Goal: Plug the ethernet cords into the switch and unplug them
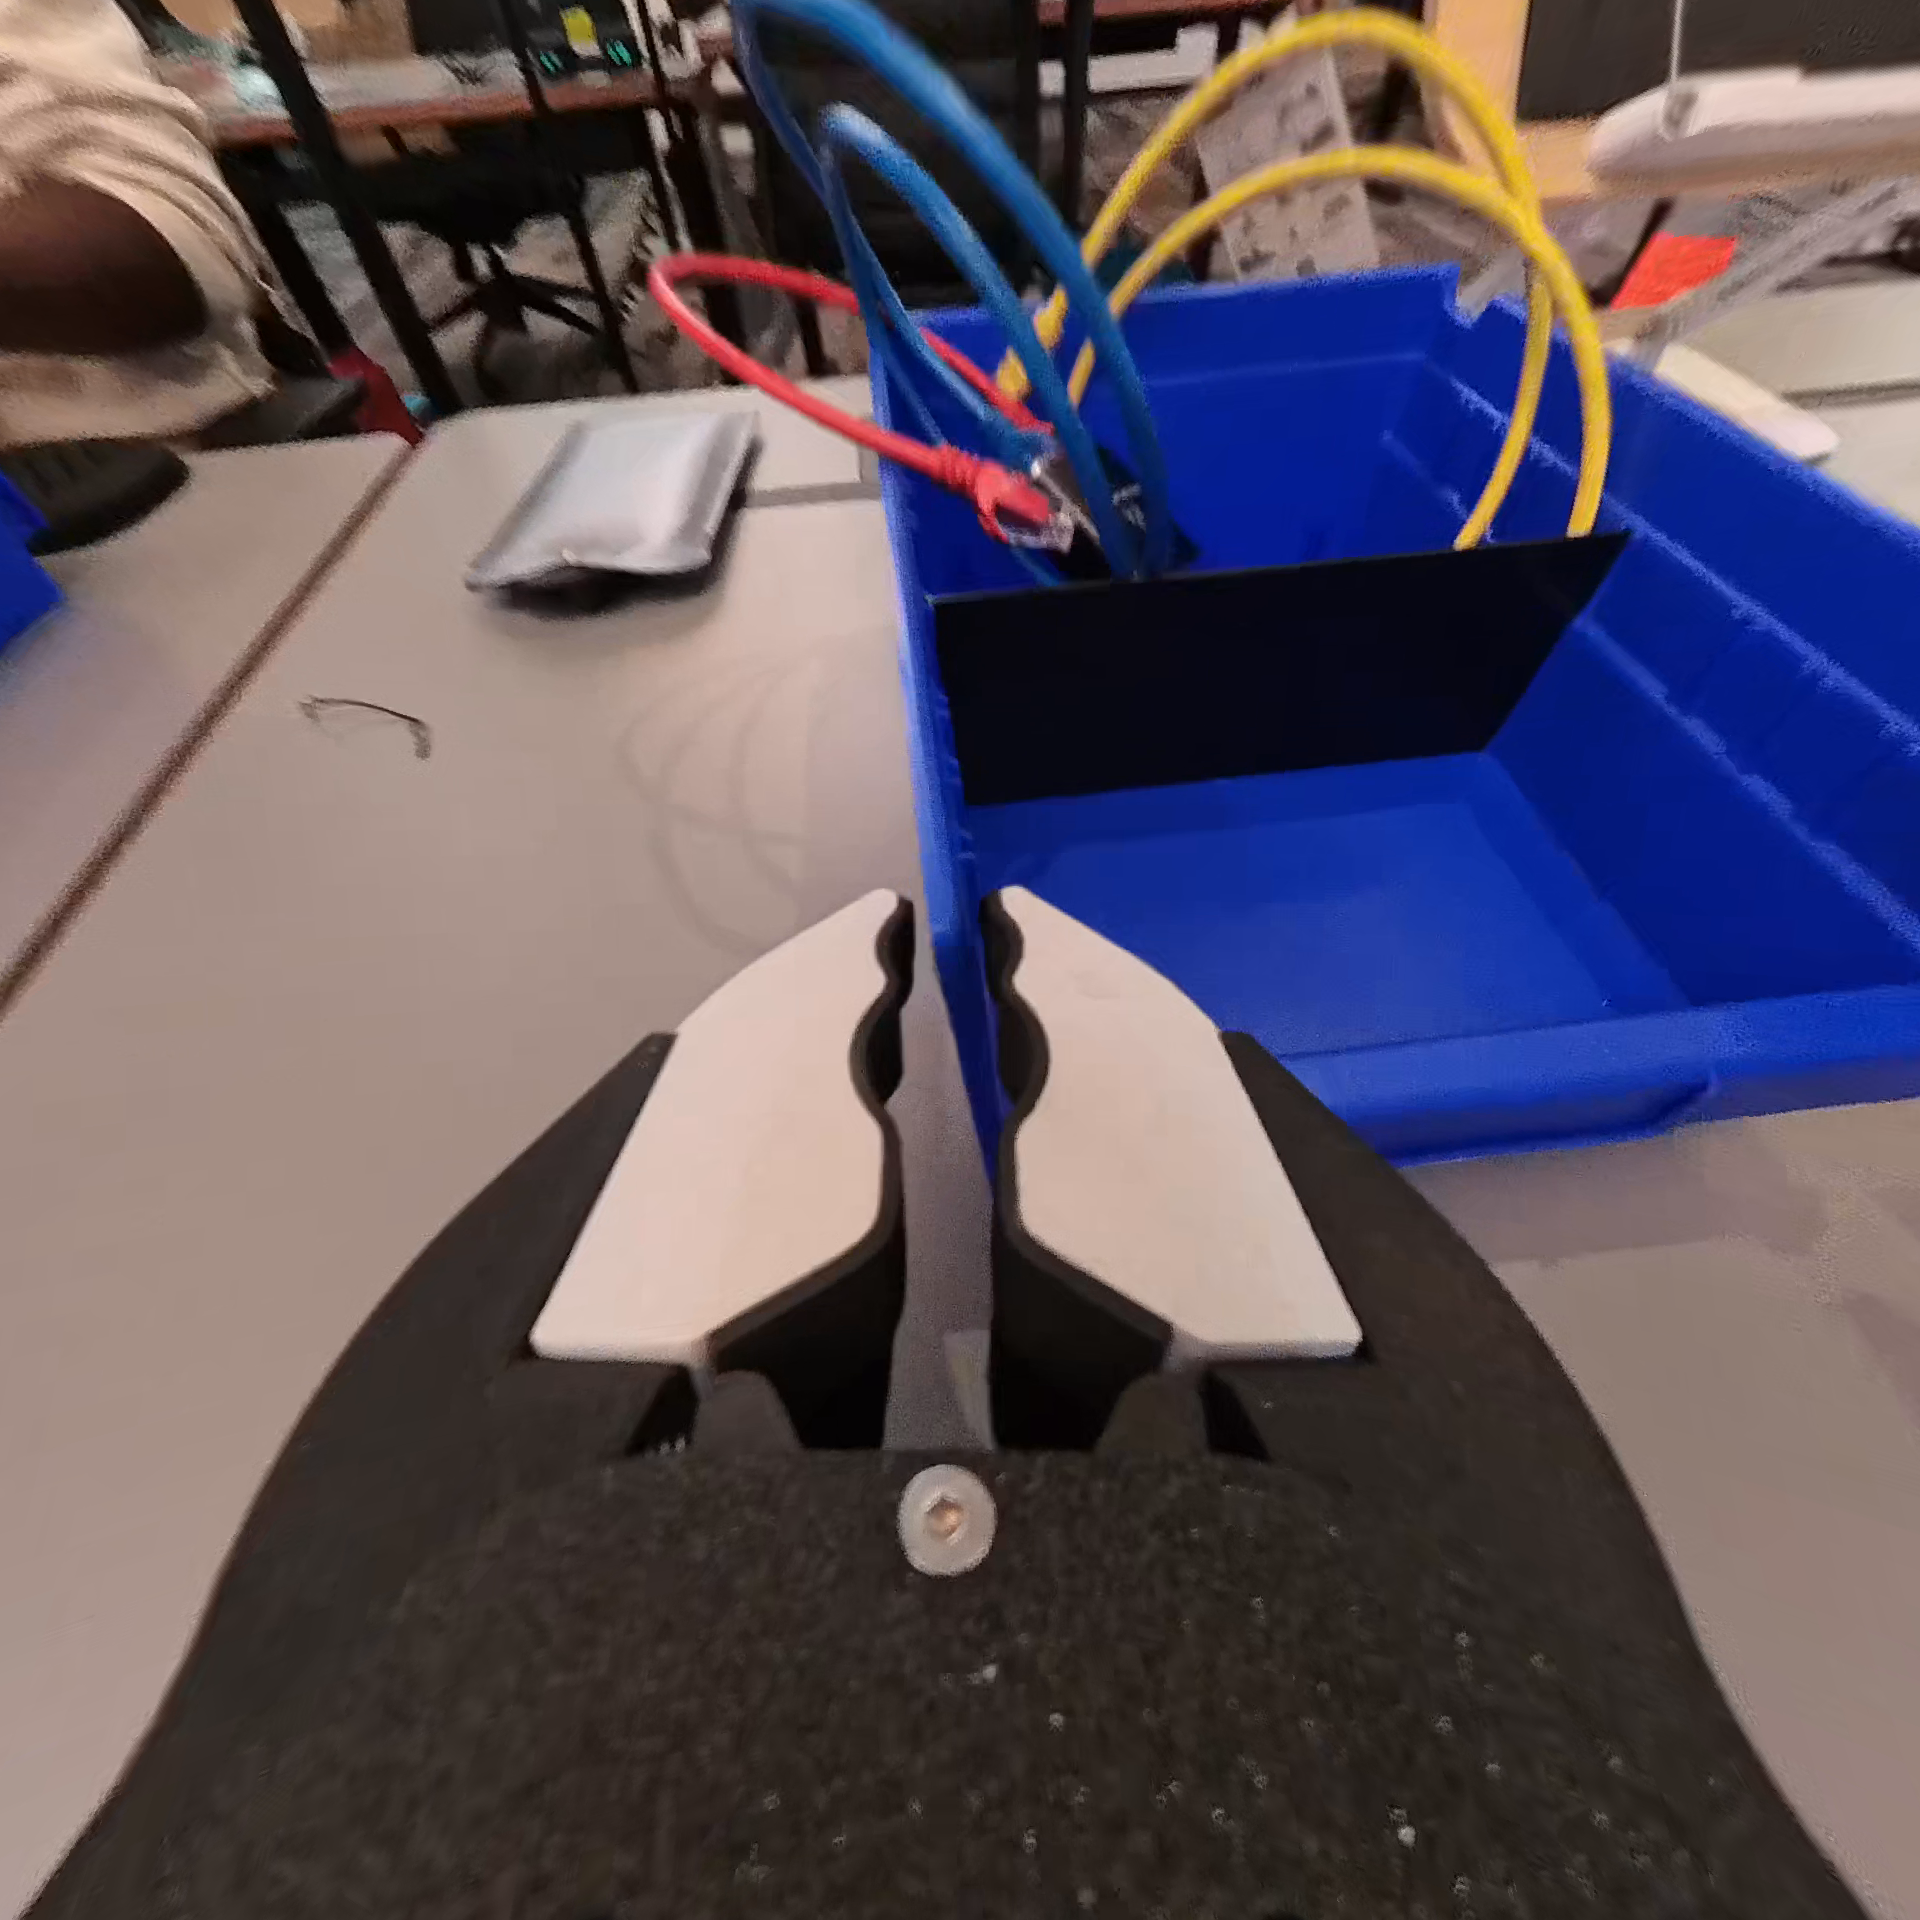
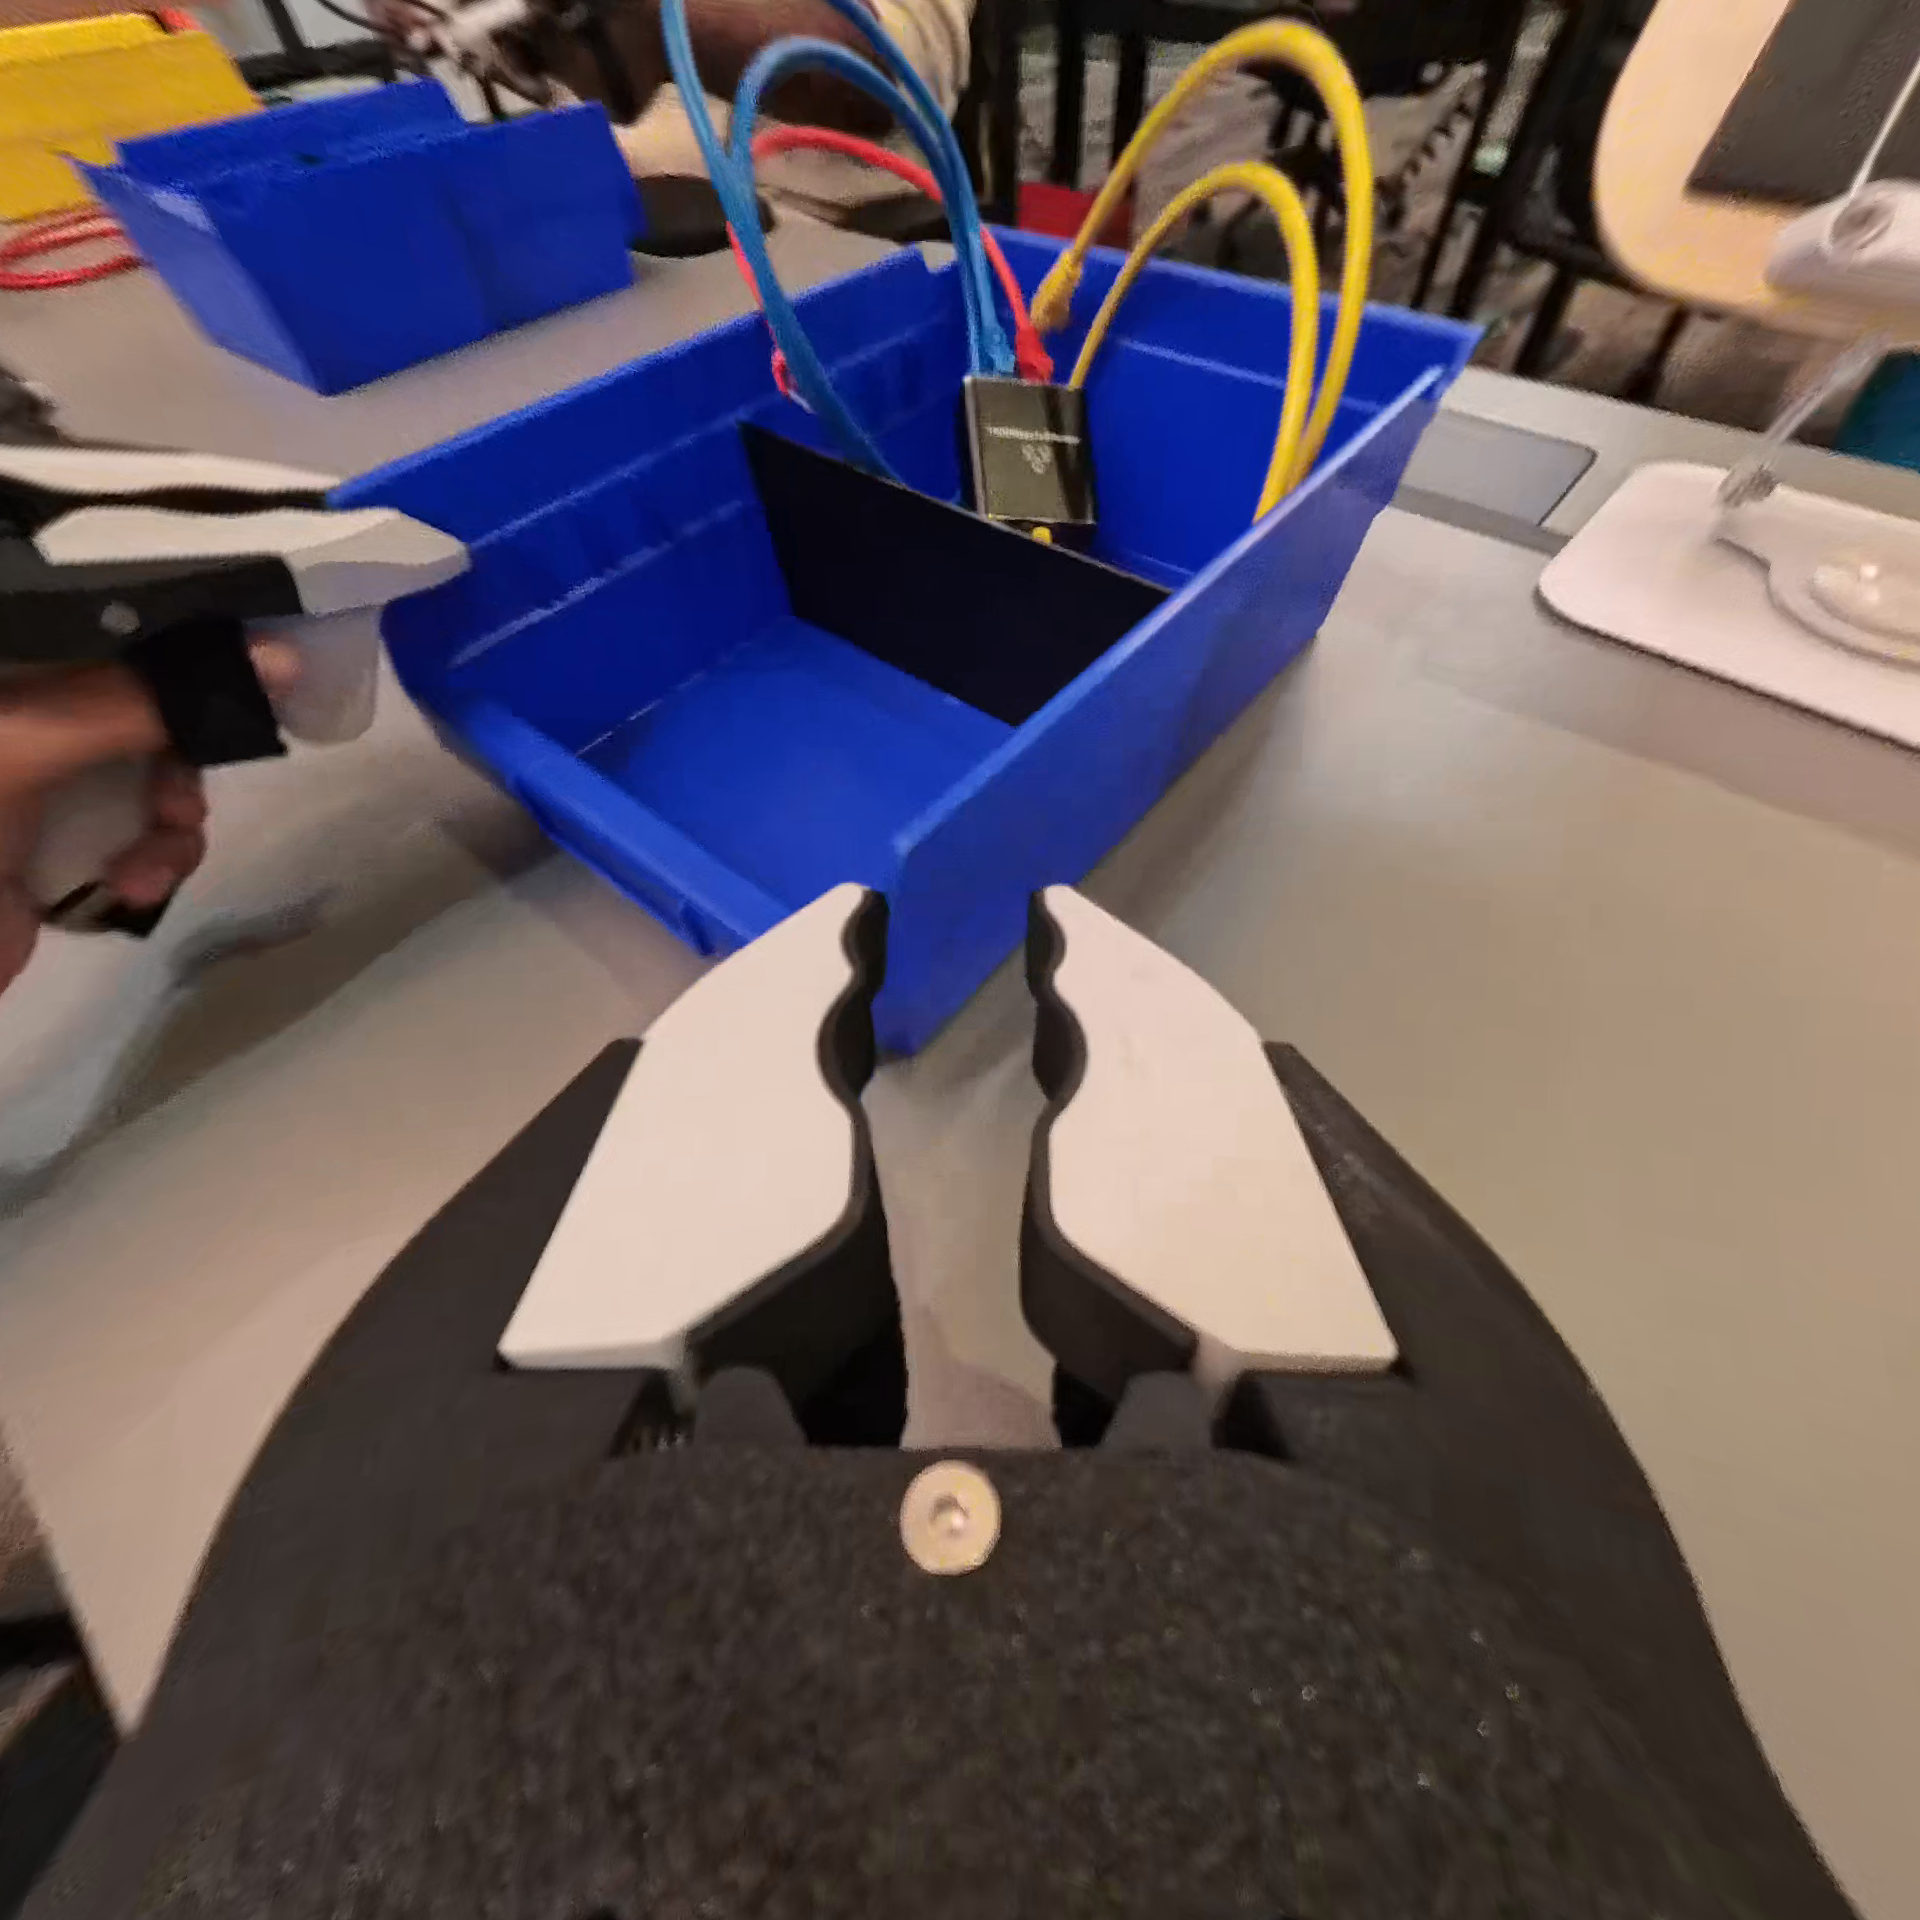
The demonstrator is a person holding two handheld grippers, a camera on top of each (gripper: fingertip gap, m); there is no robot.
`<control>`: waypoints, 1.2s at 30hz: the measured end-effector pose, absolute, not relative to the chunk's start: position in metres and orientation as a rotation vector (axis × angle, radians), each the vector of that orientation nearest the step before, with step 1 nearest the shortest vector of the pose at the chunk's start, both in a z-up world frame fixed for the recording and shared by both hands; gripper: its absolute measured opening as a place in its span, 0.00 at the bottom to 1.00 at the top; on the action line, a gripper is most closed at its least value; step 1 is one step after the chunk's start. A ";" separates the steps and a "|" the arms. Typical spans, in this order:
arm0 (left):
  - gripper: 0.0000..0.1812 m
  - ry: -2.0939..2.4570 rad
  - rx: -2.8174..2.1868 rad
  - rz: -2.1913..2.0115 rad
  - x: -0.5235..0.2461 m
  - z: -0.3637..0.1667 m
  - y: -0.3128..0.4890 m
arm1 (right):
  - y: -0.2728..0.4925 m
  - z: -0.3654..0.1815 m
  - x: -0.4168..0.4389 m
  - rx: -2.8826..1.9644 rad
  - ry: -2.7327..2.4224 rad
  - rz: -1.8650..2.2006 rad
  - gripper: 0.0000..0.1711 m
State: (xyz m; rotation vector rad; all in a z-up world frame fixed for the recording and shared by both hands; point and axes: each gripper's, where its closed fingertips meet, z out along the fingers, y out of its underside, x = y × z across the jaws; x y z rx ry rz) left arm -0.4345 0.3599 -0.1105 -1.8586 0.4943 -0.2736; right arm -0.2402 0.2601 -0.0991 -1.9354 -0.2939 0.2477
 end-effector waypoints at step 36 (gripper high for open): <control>0.09 0.535 -1.872 -0.571 -0.359 -0.105 0.239 | 0.056 -0.116 0.151 -1.873 0.319 -0.143 0.20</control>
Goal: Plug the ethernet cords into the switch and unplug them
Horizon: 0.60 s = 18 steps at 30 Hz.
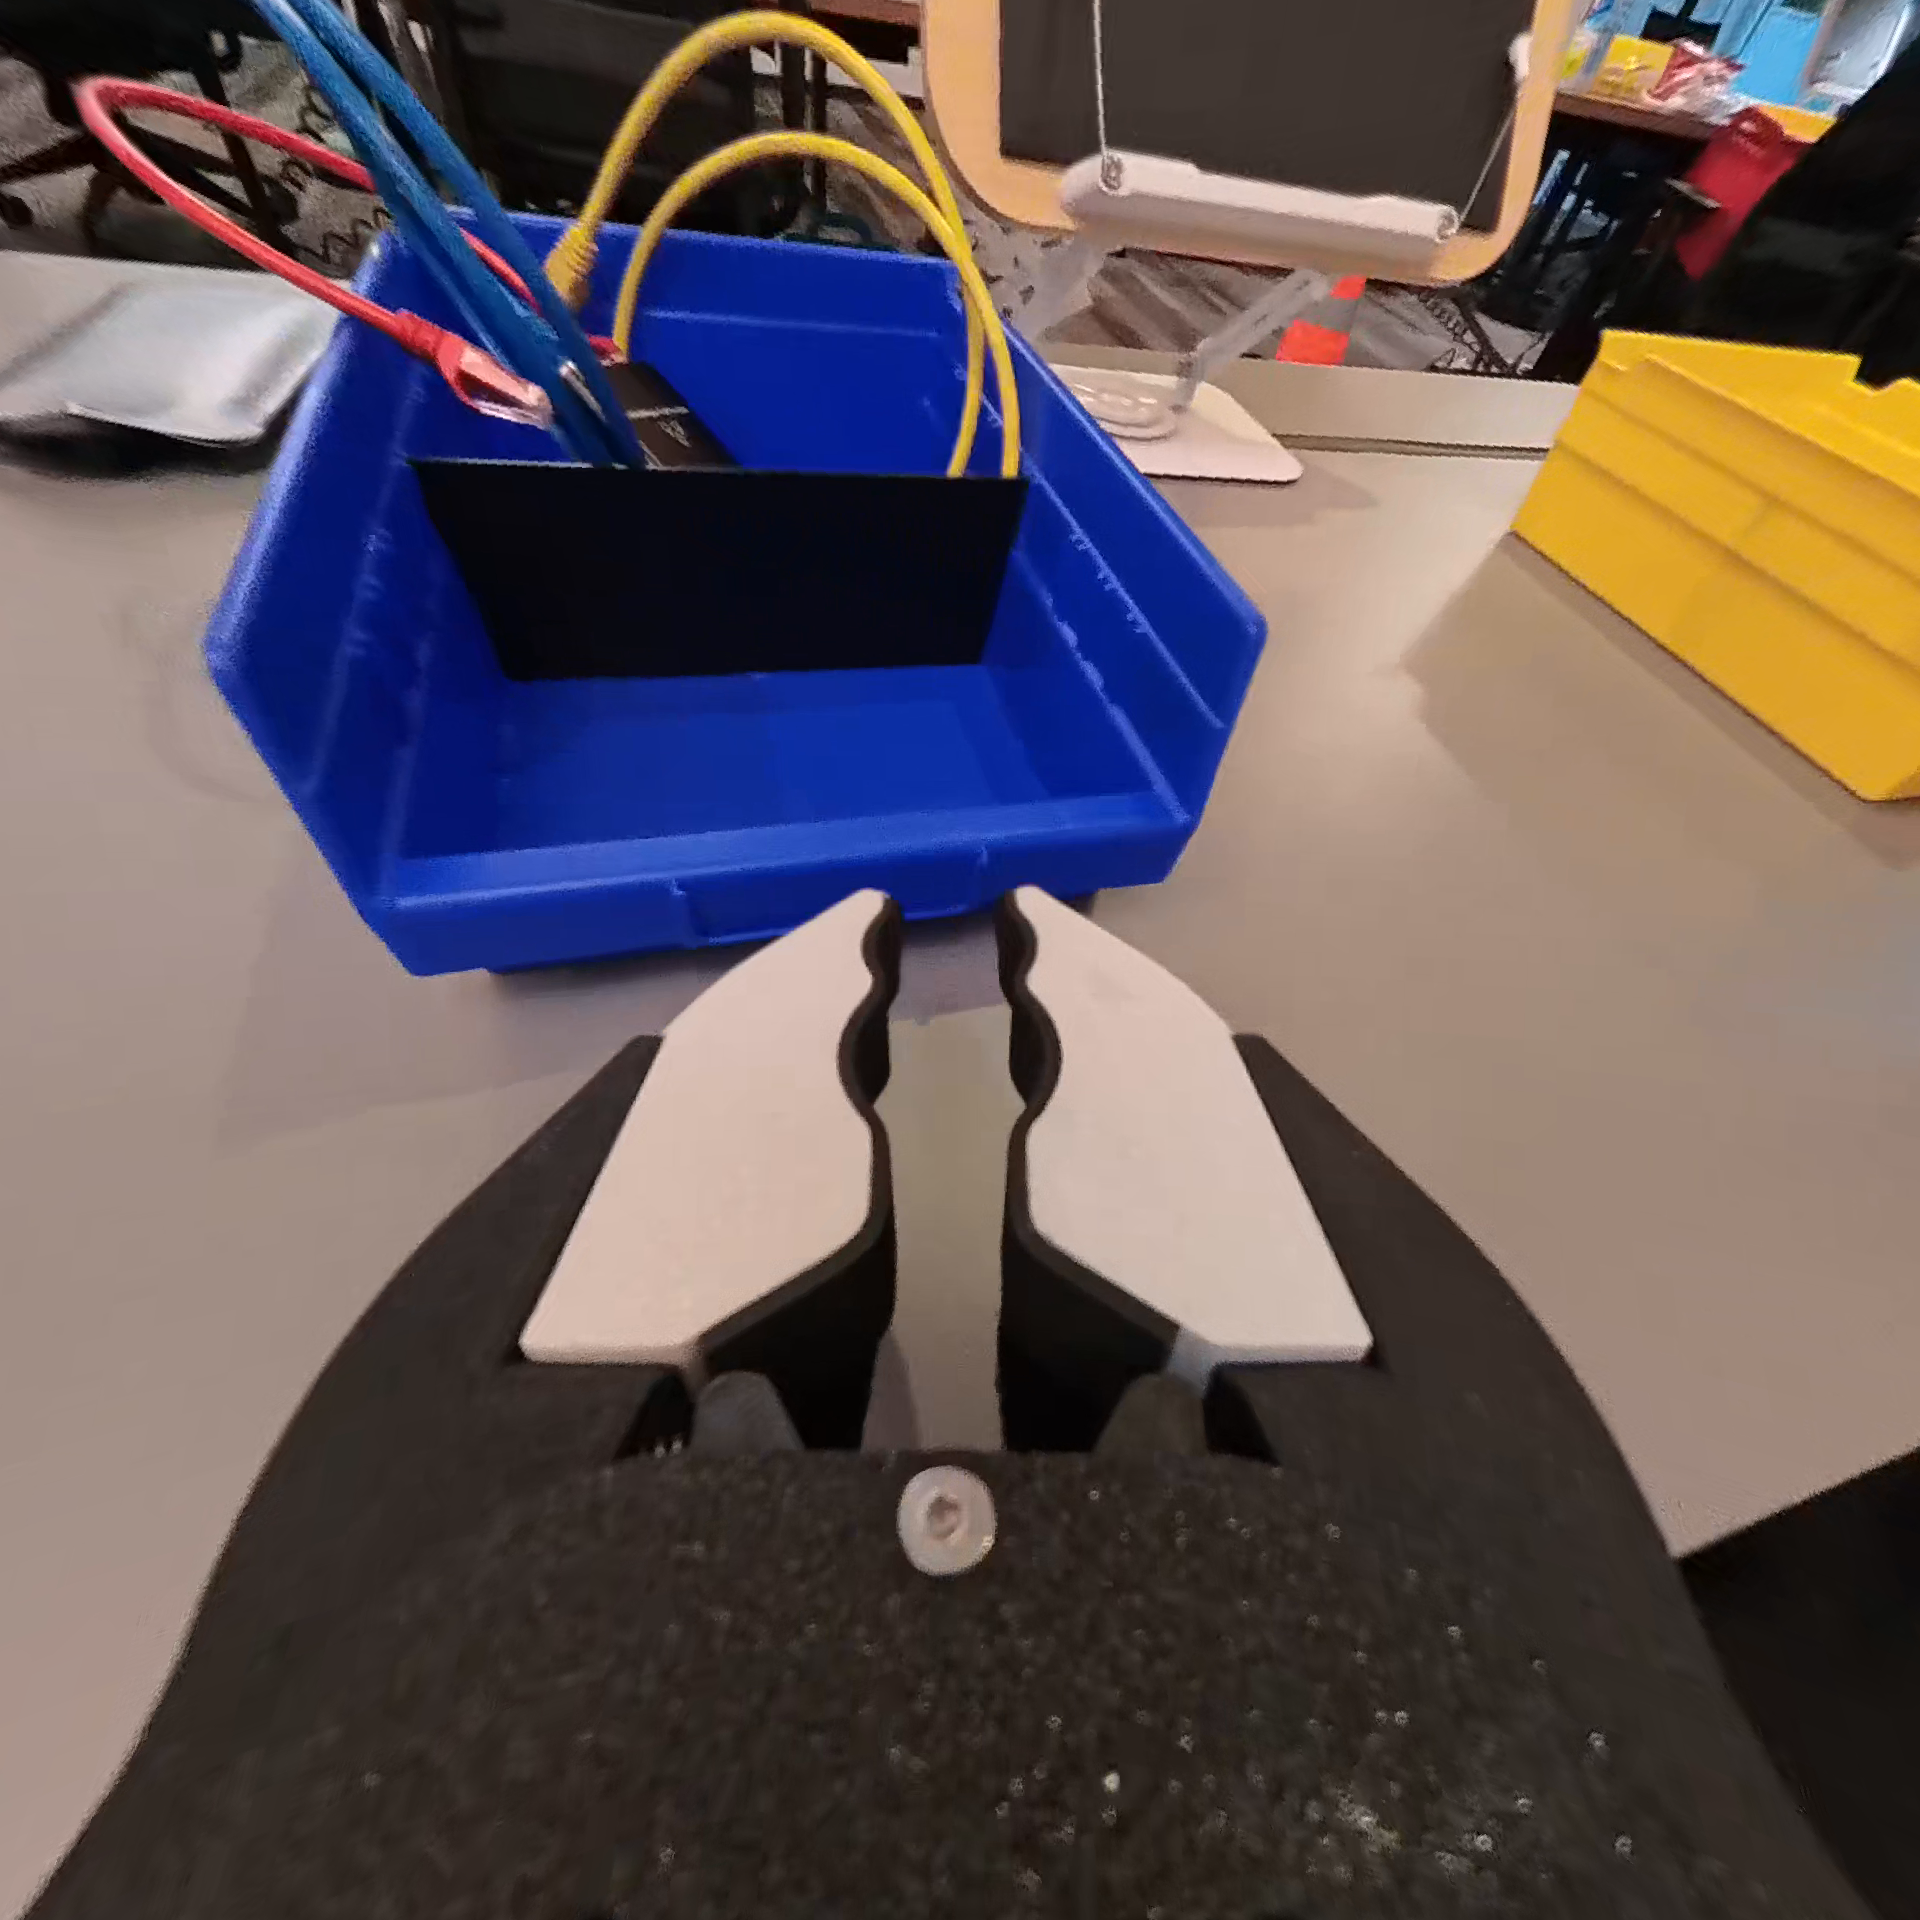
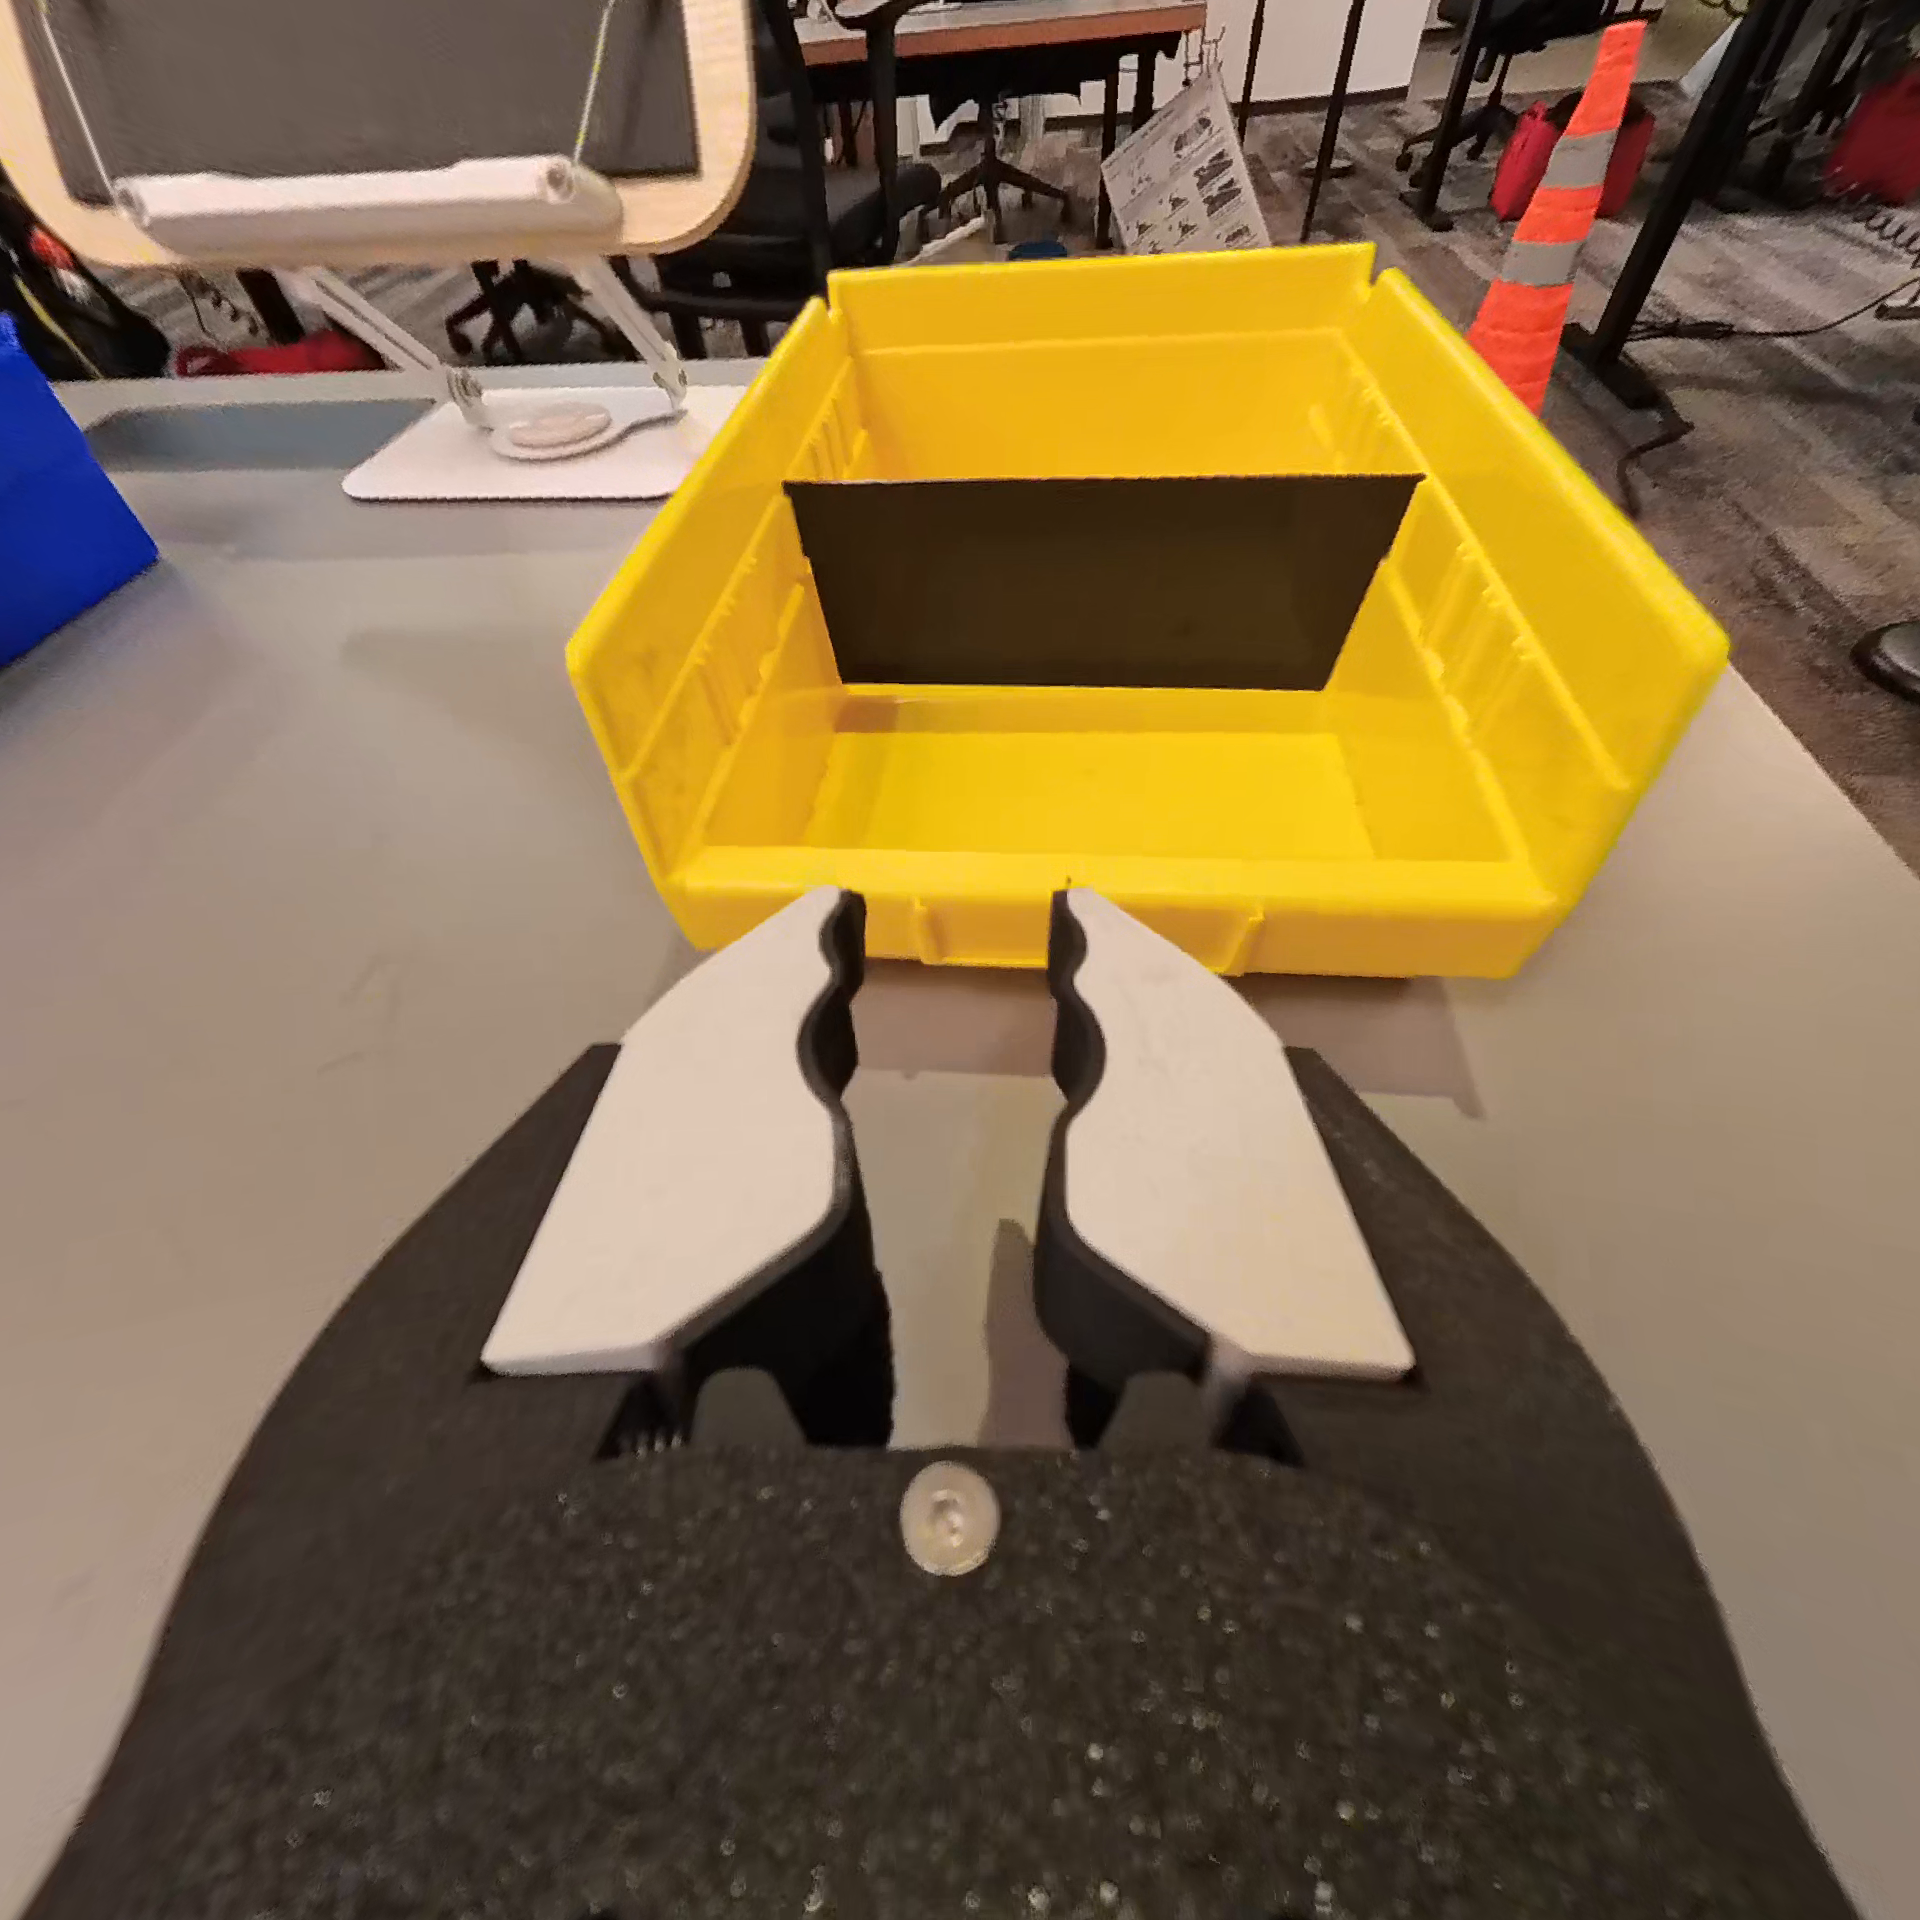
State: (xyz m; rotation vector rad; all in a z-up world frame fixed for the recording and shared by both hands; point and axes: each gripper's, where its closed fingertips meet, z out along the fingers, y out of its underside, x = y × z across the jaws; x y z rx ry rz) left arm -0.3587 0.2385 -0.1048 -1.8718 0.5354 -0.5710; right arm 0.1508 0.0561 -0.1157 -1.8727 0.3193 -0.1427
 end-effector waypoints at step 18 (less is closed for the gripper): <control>0.23 1.187 -1.758 -0.809 -0.293 -0.059 0.237 | 0.093 -0.123 0.038 -1.944 -0.037 -0.035 0.18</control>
